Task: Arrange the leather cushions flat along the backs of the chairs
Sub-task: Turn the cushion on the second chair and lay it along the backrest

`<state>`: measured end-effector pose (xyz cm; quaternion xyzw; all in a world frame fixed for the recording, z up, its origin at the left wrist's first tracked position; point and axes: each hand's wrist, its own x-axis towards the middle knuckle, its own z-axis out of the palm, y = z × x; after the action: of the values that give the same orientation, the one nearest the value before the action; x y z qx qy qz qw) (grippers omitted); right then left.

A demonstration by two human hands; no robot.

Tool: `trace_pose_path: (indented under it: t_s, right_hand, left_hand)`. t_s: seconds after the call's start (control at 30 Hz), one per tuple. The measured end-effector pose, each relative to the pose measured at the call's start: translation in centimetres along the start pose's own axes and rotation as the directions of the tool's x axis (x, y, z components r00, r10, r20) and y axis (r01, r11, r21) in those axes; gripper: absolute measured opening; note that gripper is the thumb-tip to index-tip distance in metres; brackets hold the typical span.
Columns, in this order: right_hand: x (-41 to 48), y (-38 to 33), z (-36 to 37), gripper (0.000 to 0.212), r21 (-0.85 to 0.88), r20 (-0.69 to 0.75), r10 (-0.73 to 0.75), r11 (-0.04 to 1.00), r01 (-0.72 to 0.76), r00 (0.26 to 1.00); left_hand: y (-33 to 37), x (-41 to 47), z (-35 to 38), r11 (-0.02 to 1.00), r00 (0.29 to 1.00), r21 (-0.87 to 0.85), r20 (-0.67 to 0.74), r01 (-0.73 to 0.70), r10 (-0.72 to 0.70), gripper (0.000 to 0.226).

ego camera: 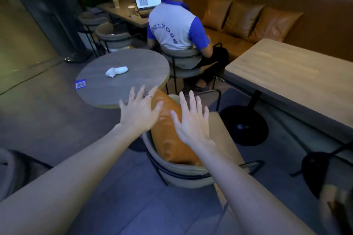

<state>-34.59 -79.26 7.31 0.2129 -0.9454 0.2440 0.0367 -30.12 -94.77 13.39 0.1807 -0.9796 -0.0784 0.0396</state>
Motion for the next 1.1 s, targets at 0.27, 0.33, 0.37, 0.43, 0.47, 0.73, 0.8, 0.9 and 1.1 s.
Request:
trace_pose_path:
  t_s: [0.27, 0.33, 0.37, 0.43, 0.47, 0.73, 0.8, 0.9, 1.1]
  right_hand:
    - [2.5, -1.1, 9.2, 0.072, -0.012, 0.142, 0.244, 0.970, -0.244, 0.959]
    - [3.5, -1.5, 11.1, 0.073, -0.020, 0.154, 0.316, 0.948, -0.317, 0.936]
    - [3.9, -1.7, 12.1, 0.073, -0.025, 0.158, 0.346, 0.938, -0.347, 0.925]
    - [4.4, -2.0, 14.1, 0.073, -0.033, 0.168, 0.399, 0.916, -0.399, 0.902]
    - [4.5, -2.1, 15.0, 0.072, -0.036, 0.177, 0.421, 0.906, -0.422, 0.890]
    - [3.7, -2.1, 19.7, 0.063, -0.111, 0.028, 0.482, 0.872, -0.477, 0.875]
    - [3.5, -2.1, 20.1, 0.061, -0.099, -0.023, 0.476, 0.874, -0.476, 0.879]
    - [3.2, -2.0, 20.0, 0.057, -0.018, -0.077, 0.481, 0.875, -0.484, 0.873]
    - [1.4, -0.5, 17.7, 0.045, 0.237, -0.062, 0.685, 0.716, -0.657, 0.725]
  left_hand:
    - [-5.3, 7.4, 7.7, 0.979, 0.973, -0.201, 0.230, 0.011, 0.037, 0.068]
    - [-5.7, 9.5, 9.3, 0.967, 0.960, -0.253, 0.270, 0.001, 0.070, 0.072]
    - [-5.8, 10.5, 10.2, 0.958, 0.955, -0.287, 0.288, 0.012, 0.075, 0.076]
    - [-5.9, 12.1, 12.0, 0.928, 0.947, -0.367, 0.315, 0.067, 0.056, 0.086]
    - [-5.9, 12.7, 12.9, 0.906, 0.944, -0.409, 0.328, 0.111, 0.032, 0.092]
    - [-7.2, 16.1, 19.6, 0.593, 0.752, -0.528, 0.621, 0.608, -0.218, 0.144]
    - [-7.7, 16.5, 20.8, 0.588, 0.742, -0.522, 0.635, 0.618, -0.215, 0.148]
    - [-8.0, 16.9, 21.5, 0.596, 0.760, -0.544, 0.623, 0.591, -0.184, 0.140]
    - [-8.3, 16.9, 22.1, 0.569, 0.786, -0.590, 0.593, 0.573, -0.177, 0.141]
